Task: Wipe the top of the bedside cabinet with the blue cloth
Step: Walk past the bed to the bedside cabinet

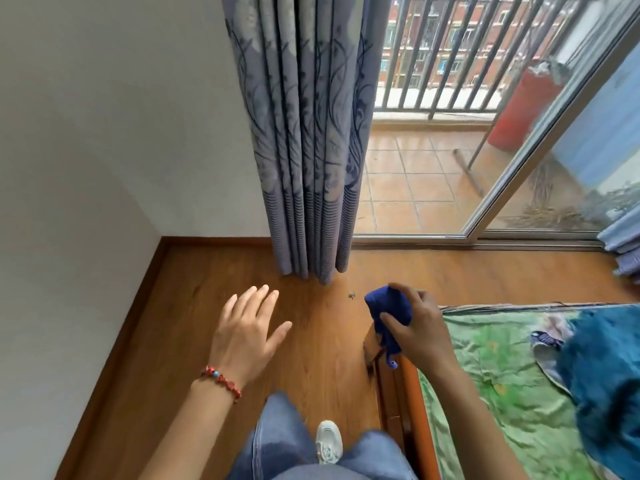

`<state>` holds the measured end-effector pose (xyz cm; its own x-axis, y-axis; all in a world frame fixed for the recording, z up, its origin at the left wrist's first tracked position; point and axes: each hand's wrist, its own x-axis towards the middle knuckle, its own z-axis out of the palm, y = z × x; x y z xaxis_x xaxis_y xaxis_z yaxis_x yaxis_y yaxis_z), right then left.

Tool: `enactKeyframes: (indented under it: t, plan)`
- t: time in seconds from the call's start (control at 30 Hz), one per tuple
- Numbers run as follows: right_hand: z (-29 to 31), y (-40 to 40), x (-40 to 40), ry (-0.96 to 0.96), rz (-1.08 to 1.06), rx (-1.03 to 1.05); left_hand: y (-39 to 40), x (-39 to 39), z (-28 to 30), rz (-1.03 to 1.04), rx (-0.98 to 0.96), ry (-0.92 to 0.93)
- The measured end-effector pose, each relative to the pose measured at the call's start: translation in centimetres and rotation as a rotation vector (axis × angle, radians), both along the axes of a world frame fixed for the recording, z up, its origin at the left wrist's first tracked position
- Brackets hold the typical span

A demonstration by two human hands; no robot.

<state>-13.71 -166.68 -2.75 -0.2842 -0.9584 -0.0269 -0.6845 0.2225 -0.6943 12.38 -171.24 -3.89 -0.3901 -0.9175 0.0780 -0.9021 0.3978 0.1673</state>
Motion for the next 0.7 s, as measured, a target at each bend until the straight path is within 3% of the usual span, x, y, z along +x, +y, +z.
enactKeyframes:
  t: [0.3, 0.7]
  plan:
    - [-1.4, -12.6, -6.0, -0.002, -0.187, 0.043, -17.3, -8.3, -1.0, -0.231, -0.008, 0.033]
    - [-1.9, -26.6, -14.5, -0.087, -0.634, 0.069, -39.2, -24.1, -1.5, -0.790, -0.046, 0.003]
